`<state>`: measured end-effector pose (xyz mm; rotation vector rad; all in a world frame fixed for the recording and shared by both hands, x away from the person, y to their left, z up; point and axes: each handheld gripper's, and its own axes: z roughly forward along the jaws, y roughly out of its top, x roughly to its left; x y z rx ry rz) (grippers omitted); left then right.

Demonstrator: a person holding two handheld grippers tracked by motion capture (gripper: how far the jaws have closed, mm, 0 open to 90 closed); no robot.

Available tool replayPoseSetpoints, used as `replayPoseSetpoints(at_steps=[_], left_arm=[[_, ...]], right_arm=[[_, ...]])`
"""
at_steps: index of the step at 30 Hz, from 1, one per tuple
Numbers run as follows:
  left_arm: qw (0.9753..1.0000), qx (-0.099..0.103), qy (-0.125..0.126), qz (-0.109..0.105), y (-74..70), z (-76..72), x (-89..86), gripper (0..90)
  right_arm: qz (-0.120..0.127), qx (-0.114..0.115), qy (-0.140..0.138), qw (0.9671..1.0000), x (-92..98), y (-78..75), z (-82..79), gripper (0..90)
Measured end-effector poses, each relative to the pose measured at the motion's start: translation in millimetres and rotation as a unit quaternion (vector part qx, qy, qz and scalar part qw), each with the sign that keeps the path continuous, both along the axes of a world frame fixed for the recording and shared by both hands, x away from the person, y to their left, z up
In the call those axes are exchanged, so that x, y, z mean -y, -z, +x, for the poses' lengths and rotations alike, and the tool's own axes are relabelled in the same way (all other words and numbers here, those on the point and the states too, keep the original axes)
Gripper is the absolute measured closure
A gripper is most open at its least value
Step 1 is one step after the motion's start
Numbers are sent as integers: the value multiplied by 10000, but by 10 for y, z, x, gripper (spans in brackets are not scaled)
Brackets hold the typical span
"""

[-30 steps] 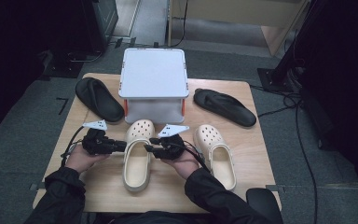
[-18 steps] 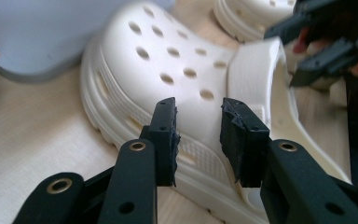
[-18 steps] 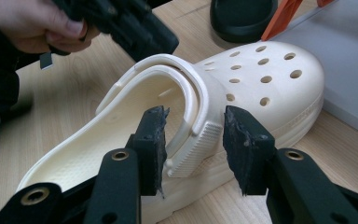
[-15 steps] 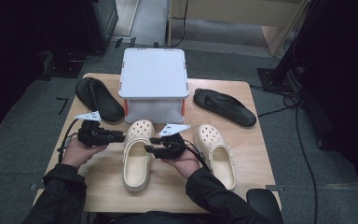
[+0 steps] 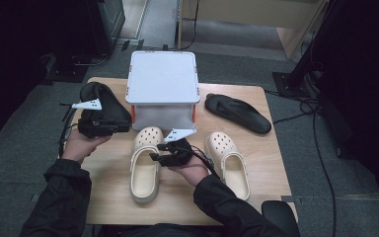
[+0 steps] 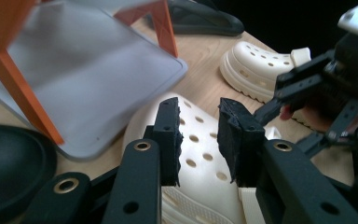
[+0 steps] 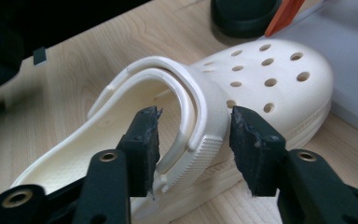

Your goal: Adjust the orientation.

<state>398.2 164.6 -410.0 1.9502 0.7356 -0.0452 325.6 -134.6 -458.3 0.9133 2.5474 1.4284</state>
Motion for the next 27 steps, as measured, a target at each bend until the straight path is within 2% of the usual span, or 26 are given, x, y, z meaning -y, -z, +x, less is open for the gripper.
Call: replayPoseSetpoints(at_steps=[2, 5, 10, 12, 17, 19, 21, 22, 25, 27], left_arm=[[10000, 49, 29, 61, -64, 44, 18, 694], [9999, 106, 81, 39, -134, 107, 43, 694], [9999, 112, 114, 42, -210, 199, 94, 694], [9999, 99, 117, -18, -269, 280, 119, 693], [9997, 238, 97, -26, -380, 392, 154, 691], [9996, 279, 17, -48, -419, 444, 160, 691], [9995, 322, 12, 25, -433, 485, 176, 691], [9994, 341, -28, 71, -434, 512, 188, 689], [9992, 380, -83, 15, -419, 563, 208, 683], [9993, 339, -155, 35, -399, 598, 222, 684]], right_arm=[[-63, 11, -20, 10000, -26, 24, 10, 494], [-124, 82, 21, 9999, -49, 32, 7, 485], [-161, 45, 122, 9998, -60, 46, 33, 476], [-161, 82, 128, 9998, -70, 53, 44, 469], [-225, 138, 220, 9994, -114, 49, 58, 451], [-269, 149, 239, 9992, -126, 41, 60, 461], [-313, 174, 248, 9990, -132, 31, 56, 480], [-347, 209, 261, 9988, -131, 26, 52, 493], [-359, 209, 285, 9987, -120, 13, 35, 531], [-348, 203, 308, 9987, -116, 4, 22, 554]])
